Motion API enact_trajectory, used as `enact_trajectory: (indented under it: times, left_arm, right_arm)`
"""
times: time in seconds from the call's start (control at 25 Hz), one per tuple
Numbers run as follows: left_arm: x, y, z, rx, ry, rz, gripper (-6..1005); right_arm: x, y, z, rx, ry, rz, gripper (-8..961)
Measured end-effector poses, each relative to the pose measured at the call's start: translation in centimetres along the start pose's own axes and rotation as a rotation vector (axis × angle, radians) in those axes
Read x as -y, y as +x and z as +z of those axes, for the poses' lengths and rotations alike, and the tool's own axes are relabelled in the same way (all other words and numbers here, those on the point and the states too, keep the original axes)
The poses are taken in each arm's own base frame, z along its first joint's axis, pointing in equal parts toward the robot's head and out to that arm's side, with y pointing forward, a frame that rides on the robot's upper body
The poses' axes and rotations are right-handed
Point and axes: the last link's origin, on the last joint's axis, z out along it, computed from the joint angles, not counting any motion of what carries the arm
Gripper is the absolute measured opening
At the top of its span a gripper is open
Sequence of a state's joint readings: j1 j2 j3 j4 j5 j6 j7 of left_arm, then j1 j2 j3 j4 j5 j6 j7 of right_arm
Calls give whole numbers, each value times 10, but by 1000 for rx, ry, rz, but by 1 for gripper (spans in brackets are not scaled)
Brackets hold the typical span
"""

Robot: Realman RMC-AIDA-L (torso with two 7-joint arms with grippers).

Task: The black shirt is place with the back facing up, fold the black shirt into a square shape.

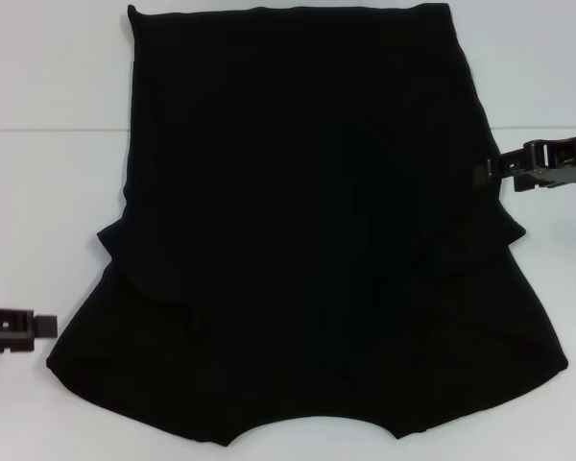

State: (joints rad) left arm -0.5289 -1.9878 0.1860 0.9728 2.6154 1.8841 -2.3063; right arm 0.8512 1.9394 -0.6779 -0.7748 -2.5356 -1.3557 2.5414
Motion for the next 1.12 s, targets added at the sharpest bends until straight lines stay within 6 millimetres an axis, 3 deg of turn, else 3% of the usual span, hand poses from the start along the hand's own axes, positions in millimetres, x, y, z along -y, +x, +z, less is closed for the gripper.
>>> enact_trajectory:
  times: [0.16,0.36,1.12]
  left_arm:
    - [8,-5,6,15,42,-42,585]
    - [17,-5,20,17,78,-75,429]
    - [22,-1,49,40,116,-94,435]
  right_arm:
    - [0,1,0,-2,-1,-3,772]
    - [2,2,0,-2,1,-1,777]
    - [11,7,-3,0,15,18,776]
